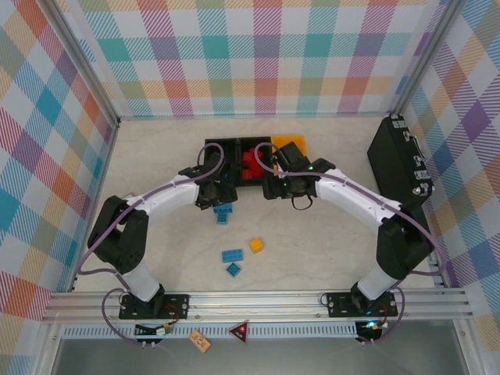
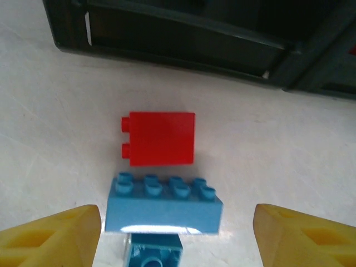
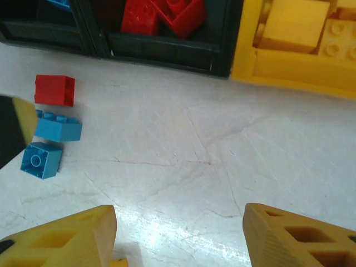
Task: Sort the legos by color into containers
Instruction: Pick up the lego from the center of the table.
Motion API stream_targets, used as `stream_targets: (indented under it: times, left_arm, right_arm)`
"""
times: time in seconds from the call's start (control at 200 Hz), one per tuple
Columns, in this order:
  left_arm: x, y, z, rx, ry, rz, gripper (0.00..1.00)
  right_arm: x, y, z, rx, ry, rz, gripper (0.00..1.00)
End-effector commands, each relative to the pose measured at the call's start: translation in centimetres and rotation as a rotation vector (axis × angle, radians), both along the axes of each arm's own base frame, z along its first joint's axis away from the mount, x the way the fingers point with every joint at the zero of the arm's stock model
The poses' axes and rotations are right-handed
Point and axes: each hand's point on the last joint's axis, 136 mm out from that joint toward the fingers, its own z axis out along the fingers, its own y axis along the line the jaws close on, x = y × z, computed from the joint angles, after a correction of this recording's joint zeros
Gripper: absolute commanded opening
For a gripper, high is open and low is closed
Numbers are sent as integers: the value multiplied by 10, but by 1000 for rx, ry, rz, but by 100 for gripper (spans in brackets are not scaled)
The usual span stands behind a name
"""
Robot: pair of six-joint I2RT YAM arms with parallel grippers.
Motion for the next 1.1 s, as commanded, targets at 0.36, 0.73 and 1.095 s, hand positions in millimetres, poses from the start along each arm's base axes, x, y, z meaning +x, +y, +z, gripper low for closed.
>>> stream_targets:
  times: [0.36,0.73,1.095]
  left_arm:
    - [44,4,-26,115,-79,27,72]
    - [35,2,-56,123,-11,8,53]
    - [29,5,-39,131,-20,-11,34]
  right_arm:
    - [-17,-12,-1,56,4,-70,62]
    - [-11,-8,-2,49,4,-71,62]
    - [-7,-3,0,63,6,-72,62]
